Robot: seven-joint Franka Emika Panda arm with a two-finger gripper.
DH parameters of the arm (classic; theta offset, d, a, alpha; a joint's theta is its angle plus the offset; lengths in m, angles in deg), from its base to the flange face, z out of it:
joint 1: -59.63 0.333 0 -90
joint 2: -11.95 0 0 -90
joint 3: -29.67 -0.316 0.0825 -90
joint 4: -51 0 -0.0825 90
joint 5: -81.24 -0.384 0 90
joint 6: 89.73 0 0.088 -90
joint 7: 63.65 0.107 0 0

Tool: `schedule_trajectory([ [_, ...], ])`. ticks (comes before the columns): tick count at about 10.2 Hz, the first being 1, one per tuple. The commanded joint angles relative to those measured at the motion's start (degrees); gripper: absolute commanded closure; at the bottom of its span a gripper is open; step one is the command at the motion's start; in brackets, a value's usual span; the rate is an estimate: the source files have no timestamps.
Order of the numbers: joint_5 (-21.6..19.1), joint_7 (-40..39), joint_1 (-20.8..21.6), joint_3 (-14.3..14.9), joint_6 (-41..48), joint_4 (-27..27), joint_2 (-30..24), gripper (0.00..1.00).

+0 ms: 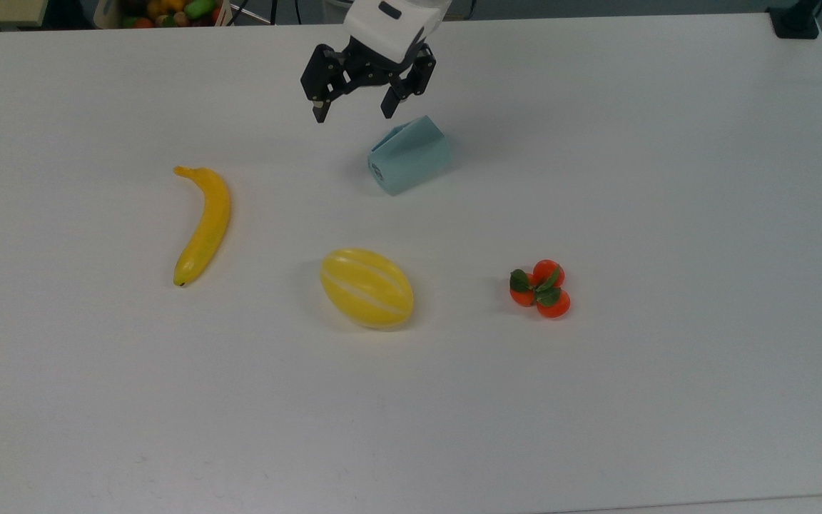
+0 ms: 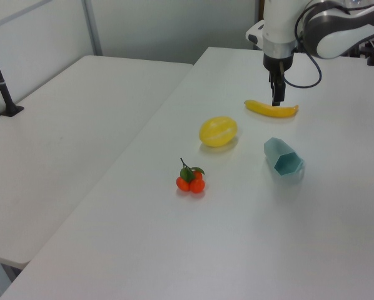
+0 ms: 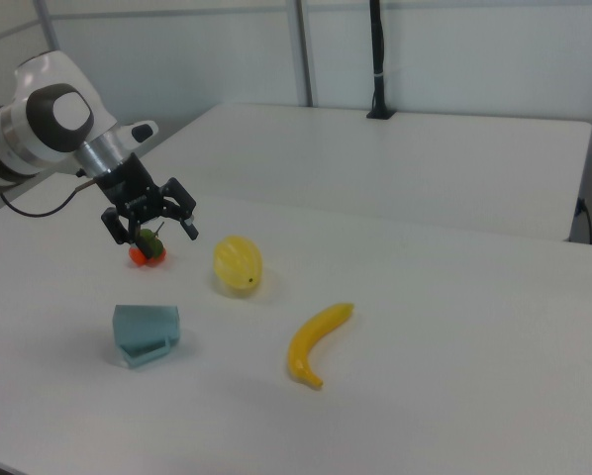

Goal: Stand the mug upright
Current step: 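Lower the gripper and grasp the teal cup at its rim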

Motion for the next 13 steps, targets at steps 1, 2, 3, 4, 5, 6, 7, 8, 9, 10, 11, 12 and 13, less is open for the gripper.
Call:
schedule_trajectory([
  [1, 5.1, 0.1, 4.5, 0.4, -3.9, -6.3, -1.7, 0.00],
  [2, 5.5, 0.1, 5.9, 0.4, -4.1, -7.7, -1.9, 0.00],
  [3, 5.5, 1.2, 7.5, 0.4, -4.3, -8.9, -2.0, 0.00],
  [4, 5.9, 4.1, 9.3, 0.5, -5.3, -10.5, -2.0, 0.00],
  [5, 7.8, 6.8, 11.2, 0.5, -6.2, -12.4, -2.1, 0.00],
  [6, 9.3, 9.4, 12.4, 0.4, -6.6, -13.6, -2.1, 0.00],
  [7, 9.5, 9.7, 12.6, 0.4, -7.0, -14.4, -2.1, 0.00],
  [8, 9.8, 9.7, 13.2, 0.4, -7.1, -15.1, -2.2, 0.00],
  [9, 10.8, 9.7, 13.8, 0.4, -7.0, -15.9, -2.4, 0.00],
  [10, 11.6, 9.7, 14.1, 0.4, -7.1, -17.1, -2.7, 0.00],
  [11, 12.3, 9.8, 15.0, 0.4, -7.2, -17.9, -2.4, 0.00],
  [12, 12.7, 9.9, 15.0, 0.4, -7.3, -18.0, -2.0, 0.00],
  [13, 13.0, 10.0, 14.8, 0.5, -8.2, -17.9, -1.7, 0.00],
])
